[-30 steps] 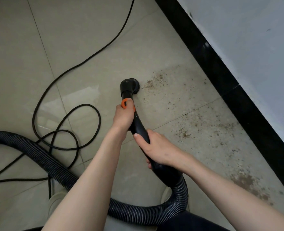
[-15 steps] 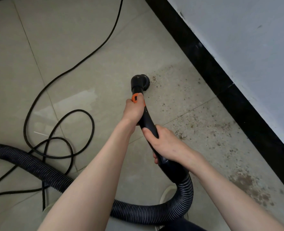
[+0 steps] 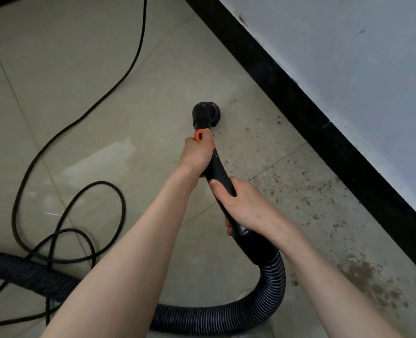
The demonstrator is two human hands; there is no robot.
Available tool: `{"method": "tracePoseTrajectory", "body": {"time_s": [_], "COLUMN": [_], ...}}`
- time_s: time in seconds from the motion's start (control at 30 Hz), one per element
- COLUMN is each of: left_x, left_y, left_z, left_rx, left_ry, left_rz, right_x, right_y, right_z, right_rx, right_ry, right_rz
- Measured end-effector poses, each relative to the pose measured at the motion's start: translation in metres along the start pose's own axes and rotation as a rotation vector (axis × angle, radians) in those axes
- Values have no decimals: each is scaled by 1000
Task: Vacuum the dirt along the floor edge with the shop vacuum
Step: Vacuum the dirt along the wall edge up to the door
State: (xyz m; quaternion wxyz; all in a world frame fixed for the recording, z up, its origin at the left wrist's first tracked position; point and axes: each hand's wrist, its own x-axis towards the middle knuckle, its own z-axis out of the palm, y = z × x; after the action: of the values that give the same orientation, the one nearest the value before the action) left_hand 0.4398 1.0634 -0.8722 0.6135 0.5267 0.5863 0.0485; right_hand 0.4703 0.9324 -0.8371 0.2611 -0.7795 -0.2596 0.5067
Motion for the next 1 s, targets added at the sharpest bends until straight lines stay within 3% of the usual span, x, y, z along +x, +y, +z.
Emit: {"method": "tracePoseTrajectory", "body": {"time_s": [0.53, 1.0], "left_x": [56, 36], "left_y": [77, 58], "left_z": [59, 55], "left_rx": [114, 210], "left_ry": [-183, -305], "left_rz": [70, 78], "right_x": [57, 35], "right_y": [-9, 5], "right_z": [-57, -26], "right_rx": [71, 42], "right_ry": [208, 311], "right_rz": [-2, 69]}}
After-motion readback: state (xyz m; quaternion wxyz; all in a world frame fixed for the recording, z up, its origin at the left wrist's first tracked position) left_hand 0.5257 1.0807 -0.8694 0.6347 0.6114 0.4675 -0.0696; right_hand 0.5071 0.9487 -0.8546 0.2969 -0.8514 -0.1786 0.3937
